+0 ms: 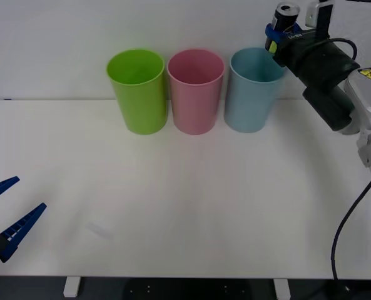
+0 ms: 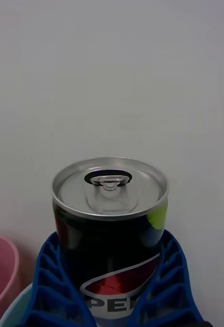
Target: Grasp the object on the table and drop it into the matching bin: aluminum can to the light blue bin, PET bottle to the pink bin.
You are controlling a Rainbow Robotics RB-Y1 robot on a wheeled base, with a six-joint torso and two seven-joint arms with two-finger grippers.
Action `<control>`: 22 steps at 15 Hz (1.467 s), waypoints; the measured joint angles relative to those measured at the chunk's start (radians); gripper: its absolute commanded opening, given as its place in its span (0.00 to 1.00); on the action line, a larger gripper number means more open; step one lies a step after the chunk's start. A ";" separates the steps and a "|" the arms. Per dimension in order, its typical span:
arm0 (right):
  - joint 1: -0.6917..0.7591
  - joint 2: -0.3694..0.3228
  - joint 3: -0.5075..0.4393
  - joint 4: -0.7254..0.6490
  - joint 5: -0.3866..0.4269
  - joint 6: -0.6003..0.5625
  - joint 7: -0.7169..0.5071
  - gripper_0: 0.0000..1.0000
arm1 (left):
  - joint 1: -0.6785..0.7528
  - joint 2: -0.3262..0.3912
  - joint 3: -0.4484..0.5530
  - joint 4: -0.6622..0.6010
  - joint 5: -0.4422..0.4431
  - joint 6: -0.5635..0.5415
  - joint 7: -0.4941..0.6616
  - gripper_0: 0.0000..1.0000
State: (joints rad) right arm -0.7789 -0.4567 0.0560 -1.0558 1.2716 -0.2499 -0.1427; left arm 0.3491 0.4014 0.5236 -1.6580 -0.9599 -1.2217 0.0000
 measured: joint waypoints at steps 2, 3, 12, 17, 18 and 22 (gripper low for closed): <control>-0.048 0.022 0.008 0.072 0.007 0.000 0.003 0.00 | 0.000 0.000 0.000 0.000 0.000 0.000 0.000 1.00; -0.055 0.027 0.008 0.085 0.013 0.000 0.005 0.00 | 0.000 0.000 0.000 0.000 0.000 0.000 0.000 1.00; -0.057 0.033 0.024 0.090 0.017 -0.032 0.038 1.00 | 0.000 0.000 0.000 0.000 0.000 0.000 0.000 1.00; -0.056 0.032 0.013 0.090 0.016 -0.062 0.057 1.00 | 0.000 0.000 0.000 0.000 0.000 0.000 0.000 1.00; -0.056 0.032 0.008 0.090 0.013 -0.070 0.061 1.00 | 0.000 0.000 0.000 0.000 0.000 0.000 0.000 1.00; 0.015 0.030 -0.010 -0.011 0.003 -0.083 0.067 1.00 | 0.000 0.000 0.000 0.000 0.000 0.000 0.000 1.00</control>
State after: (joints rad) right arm -0.7644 -0.4271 0.0455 -1.0663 1.2742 -0.3332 -0.0753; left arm 0.3490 0.4014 0.5236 -1.6581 -0.9599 -1.2217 0.0000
